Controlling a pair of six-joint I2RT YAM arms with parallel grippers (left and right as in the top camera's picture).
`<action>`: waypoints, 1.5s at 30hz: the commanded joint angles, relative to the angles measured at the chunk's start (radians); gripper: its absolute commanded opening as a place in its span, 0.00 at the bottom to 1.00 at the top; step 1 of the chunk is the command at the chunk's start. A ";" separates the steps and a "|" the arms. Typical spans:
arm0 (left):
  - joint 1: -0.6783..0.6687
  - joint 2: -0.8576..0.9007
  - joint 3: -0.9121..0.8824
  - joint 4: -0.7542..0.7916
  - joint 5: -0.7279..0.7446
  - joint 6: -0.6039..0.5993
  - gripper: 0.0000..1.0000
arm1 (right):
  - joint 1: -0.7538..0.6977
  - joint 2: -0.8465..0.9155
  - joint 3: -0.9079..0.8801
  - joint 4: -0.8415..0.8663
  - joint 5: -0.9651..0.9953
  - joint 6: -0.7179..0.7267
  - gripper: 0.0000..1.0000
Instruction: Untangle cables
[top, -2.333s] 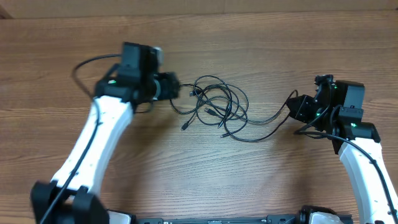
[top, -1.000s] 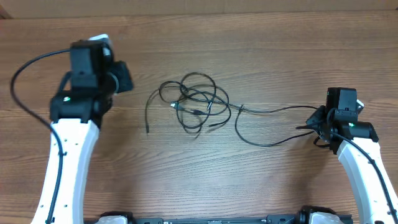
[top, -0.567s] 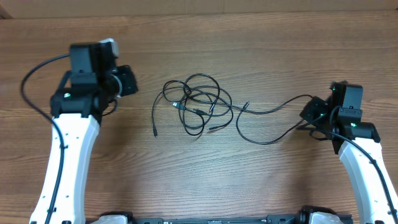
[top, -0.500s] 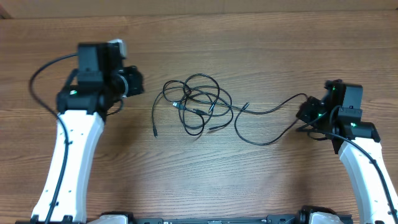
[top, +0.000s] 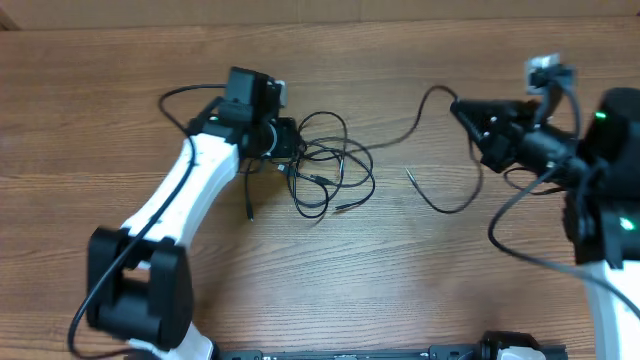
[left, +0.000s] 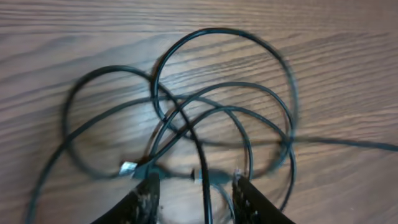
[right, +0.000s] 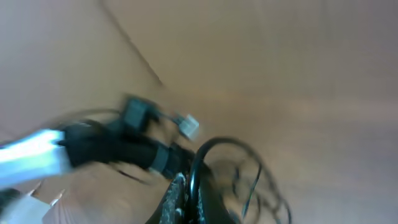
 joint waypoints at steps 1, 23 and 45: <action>-0.020 0.074 0.008 0.040 0.012 0.001 0.40 | 0.003 -0.041 0.087 0.047 -0.064 -0.011 0.04; -0.009 0.234 0.008 -0.090 -0.280 0.046 0.04 | 0.002 -0.100 0.158 0.092 1.037 0.124 0.04; 0.312 0.234 0.008 -0.247 -0.339 -0.170 0.04 | -0.398 0.217 0.158 -0.160 1.218 0.247 0.04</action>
